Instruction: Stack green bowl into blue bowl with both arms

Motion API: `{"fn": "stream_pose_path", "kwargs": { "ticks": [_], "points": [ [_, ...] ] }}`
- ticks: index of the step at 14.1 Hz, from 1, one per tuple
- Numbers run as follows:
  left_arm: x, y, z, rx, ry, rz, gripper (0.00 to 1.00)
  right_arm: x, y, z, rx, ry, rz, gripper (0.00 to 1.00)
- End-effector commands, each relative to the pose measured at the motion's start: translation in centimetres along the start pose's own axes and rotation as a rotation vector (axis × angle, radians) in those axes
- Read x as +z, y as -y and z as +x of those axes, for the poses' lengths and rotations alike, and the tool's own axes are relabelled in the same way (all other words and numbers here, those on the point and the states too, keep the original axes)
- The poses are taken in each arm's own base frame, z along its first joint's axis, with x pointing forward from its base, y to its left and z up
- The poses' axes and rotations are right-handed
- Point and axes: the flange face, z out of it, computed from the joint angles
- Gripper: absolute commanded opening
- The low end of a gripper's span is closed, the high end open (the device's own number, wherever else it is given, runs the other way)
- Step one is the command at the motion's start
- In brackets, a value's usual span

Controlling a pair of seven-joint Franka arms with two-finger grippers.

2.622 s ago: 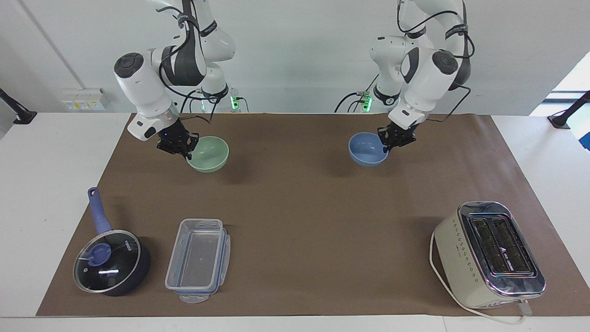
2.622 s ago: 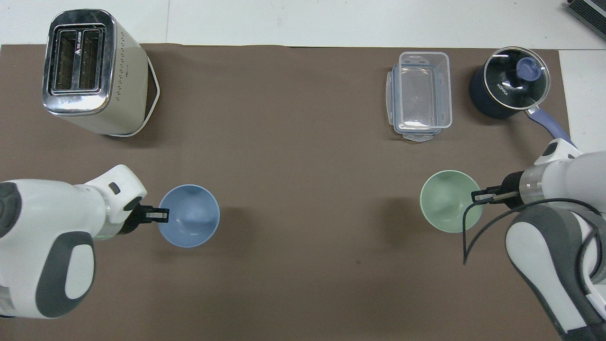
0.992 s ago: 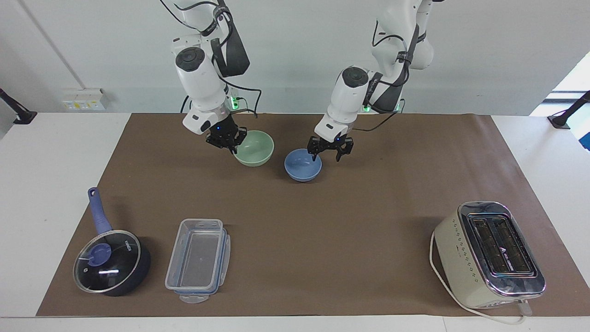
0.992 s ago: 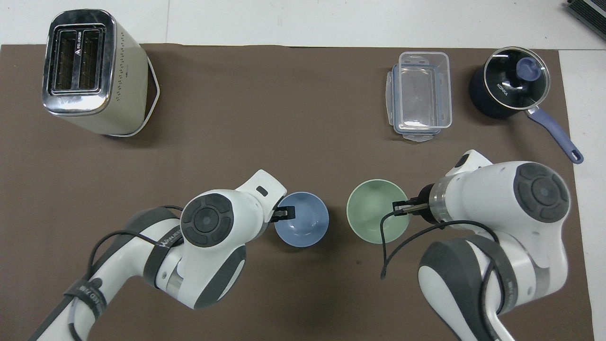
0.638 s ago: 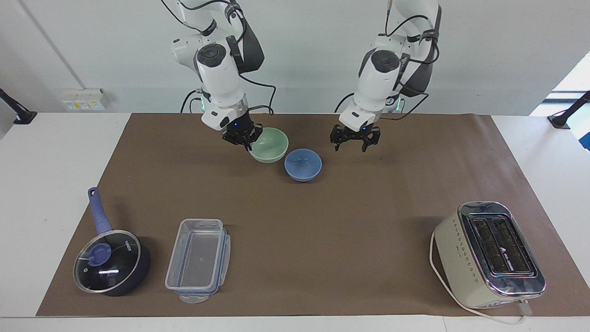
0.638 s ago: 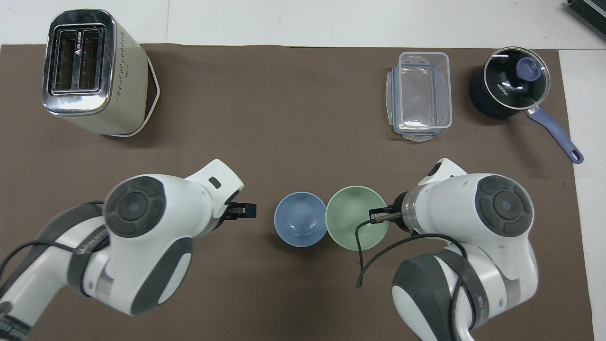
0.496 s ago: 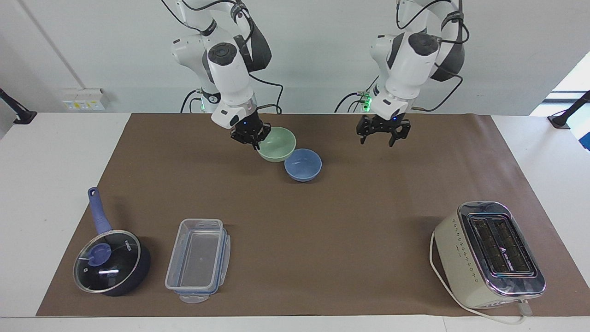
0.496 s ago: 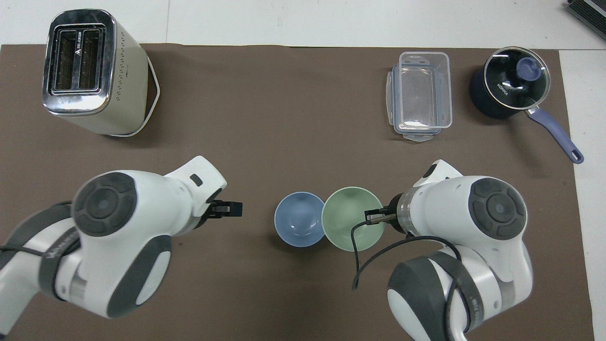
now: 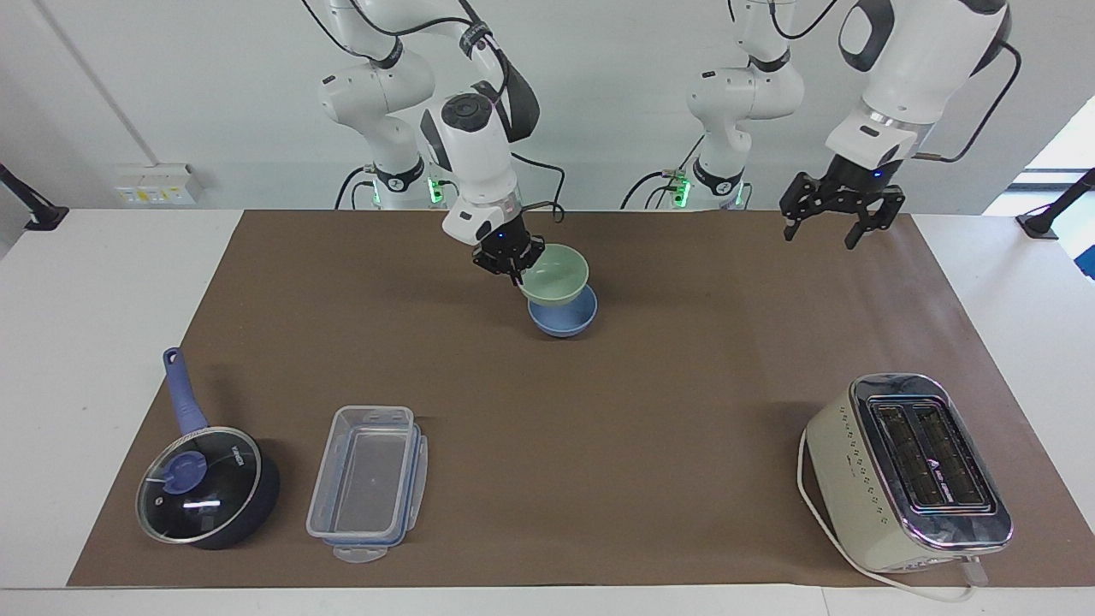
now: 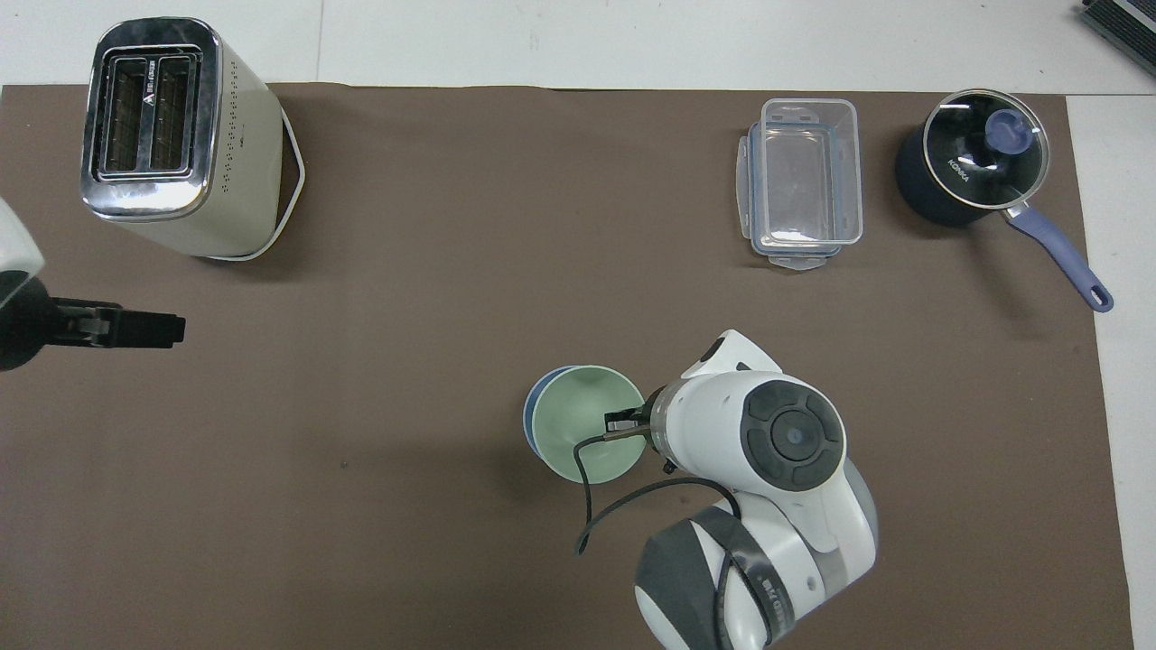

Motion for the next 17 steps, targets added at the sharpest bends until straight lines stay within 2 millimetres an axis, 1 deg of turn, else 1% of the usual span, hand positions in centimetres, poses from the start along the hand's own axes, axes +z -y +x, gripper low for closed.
{"fn": "stream_pose_path", "kwargs": {
  "ticks": [1,2,3,4,6,8,12,15,17],
  "points": [
    [-2.2,2.3,2.8,0.001,0.057,0.005,1.0,0.4,0.7,0.4,0.023,0.001,0.016,0.0],
    [-2.9,2.5,3.4,0.003,0.056,0.004,1.0,1.0,0.9,0.4,0.018,0.001,0.016,0.0],
    [-3.1,2.8,3.7,0.001,0.061,0.006,1.0,1.4,1.0,0.5,0.017,-0.004,0.018,0.0],
    [-3.2,2.9,3.6,0.004,0.067,0.035,1.0,1.8,1.5,0.4,0.007,-0.007,0.02,0.0],
    [-3.6,2.4,3.3,0.012,0.062,0.047,1.0,2.2,1.5,0.5,0.008,-0.006,0.019,0.0],
    [-3.7,2.4,3.3,0.012,0.06,0.049,1.0,3.3,1.5,0.5,0.0,0.009,0.01,0.0],
    [-3.7,2.1,3.4,0.02,0.061,0.048,1.0,3.5,1.6,0.5,-0.004,0.012,0.009,0.0],
    [-3.8,2.1,3.5,0.02,0.05,0.048,1.0,4.3,1.7,0.5,-0.006,0.017,0.005,0.0],
    [-3.8,2.5,3.4,0.013,0.053,0.05,1.0,4.2,1.7,0.7,-0.013,-0.006,0.013,0.0]
  ]
}}
